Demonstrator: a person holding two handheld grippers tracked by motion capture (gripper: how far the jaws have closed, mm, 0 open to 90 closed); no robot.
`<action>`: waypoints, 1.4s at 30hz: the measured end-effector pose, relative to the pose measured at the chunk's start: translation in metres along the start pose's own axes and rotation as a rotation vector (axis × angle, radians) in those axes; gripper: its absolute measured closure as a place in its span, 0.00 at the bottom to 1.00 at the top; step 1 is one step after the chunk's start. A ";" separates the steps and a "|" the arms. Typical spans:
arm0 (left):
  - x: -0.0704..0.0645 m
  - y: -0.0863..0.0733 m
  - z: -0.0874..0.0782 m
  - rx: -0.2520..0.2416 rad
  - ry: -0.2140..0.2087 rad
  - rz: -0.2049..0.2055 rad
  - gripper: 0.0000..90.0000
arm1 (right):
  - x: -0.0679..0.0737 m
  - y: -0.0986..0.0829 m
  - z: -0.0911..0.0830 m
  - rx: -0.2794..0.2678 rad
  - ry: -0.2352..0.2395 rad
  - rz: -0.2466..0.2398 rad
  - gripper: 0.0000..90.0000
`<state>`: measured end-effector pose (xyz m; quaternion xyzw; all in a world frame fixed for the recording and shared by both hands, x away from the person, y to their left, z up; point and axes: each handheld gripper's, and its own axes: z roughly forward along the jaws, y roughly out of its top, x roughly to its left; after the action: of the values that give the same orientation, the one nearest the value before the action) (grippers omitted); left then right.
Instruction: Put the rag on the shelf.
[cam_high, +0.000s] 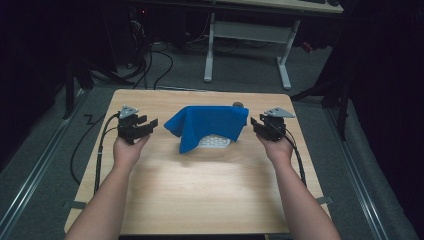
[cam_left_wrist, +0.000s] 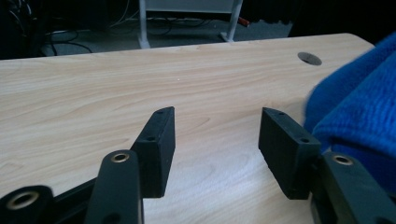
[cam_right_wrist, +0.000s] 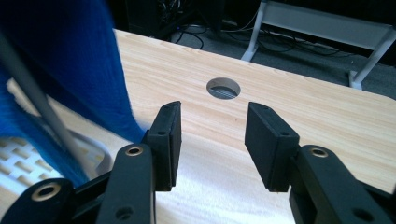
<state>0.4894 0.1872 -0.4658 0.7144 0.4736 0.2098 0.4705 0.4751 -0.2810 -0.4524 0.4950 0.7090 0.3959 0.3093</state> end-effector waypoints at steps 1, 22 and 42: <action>0.000 -0.002 -0.003 0.004 -0.002 -0.001 0.51 | 0.000 -0.001 -0.003 -0.003 0.001 -0.006 0.62; -0.039 -0.099 -0.088 0.006 -0.086 -0.033 0.49 | 0.051 -0.048 -0.075 -0.050 0.085 -0.101 0.55; -0.097 -0.141 -0.095 0.173 -0.152 0.060 0.47 | 0.113 -0.122 -0.097 0.053 0.173 -0.182 0.44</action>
<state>0.3056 0.1627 -0.5302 0.7801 0.4311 0.1273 0.4351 0.3027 -0.2225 -0.5156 0.4007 0.7851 0.3887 0.2681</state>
